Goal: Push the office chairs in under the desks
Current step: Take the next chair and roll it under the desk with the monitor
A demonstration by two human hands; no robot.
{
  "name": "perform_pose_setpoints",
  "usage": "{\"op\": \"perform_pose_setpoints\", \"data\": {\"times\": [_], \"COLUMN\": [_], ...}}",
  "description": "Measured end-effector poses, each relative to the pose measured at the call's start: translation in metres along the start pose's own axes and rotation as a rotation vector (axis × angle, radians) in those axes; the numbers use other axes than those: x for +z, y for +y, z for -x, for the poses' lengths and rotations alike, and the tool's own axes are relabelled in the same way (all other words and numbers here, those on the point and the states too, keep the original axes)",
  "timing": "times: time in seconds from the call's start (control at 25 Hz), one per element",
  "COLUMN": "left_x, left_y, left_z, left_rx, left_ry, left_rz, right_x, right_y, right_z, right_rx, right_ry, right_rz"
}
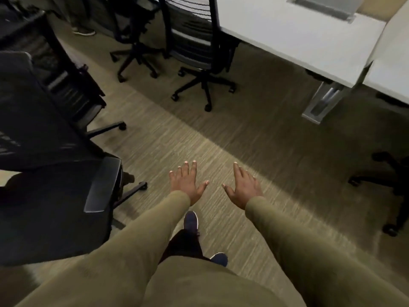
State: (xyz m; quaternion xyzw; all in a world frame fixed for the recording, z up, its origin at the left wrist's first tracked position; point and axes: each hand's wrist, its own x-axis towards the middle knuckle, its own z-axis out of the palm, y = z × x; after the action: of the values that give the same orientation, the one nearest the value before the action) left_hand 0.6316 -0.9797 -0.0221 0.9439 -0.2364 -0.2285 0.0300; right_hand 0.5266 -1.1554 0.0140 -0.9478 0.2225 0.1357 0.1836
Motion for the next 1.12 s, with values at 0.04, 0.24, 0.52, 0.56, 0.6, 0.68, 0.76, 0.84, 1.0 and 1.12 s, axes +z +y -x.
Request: {"op": "perform_pose_setpoints", "data": {"times": [0.04, 0.24, 0.52, 0.56, 0.6, 0.68, 0.76, 0.84, 1.0, 1.12], "left_x": [-0.003, -0.021, -0.065, -0.074, -0.083, -0.1, -0.113, -0.119, -0.117, -0.115], "left_y": [-0.004, -0.033, -0.111, -0.125, -0.138, -0.167, -0.194, -0.219, -0.256, -0.282], "left_z": [-0.007, -0.044, -0.122, -0.133, -0.144, -0.162, -0.169, -0.17, -0.167, -0.163], "left_rx": [-0.026, -0.153, -0.295, -0.312, -0.329, -0.375, -0.437, -0.518, -0.681, -0.772], "left_ry": [0.009, 0.046, 0.074, 0.083, 0.094, 0.115, 0.133, 0.161, 0.195, 0.221], "left_rz": [0.02, 0.084, 0.149, 0.168, 0.186, 0.205, 0.205, 0.226, 0.372, 0.365], "right_x": [-0.003, -0.013, -0.032, -0.033, -0.034, -0.036, -0.039, -0.04, -0.037, -0.033], "right_y": [-0.005, -0.045, -0.133, -0.148, -0.165, -0.199, -0.233, -0.268, -0.346, -0.407], "right_z": [-0.014, -0.087, -0.213, -0.231, -0.248, -0.28, -0.302, -0.321, -0.357, -0.378], "right_rx": [-0.034, -0.203, -0.391, -0.411, -0.429, -0.475, -0.546, -0.629, -0.793, -0.925], "right_ry": [-0.005, -0.049, -0.148, -0.154, -0.154, -0.148, -0.163, -0.181, -0.243, -0.32], "right_rz": [0.015, 0.095, 0.175, 0.182, 0.19, 0.191, 0.189, 0.199, 0.22, 0.218]}}
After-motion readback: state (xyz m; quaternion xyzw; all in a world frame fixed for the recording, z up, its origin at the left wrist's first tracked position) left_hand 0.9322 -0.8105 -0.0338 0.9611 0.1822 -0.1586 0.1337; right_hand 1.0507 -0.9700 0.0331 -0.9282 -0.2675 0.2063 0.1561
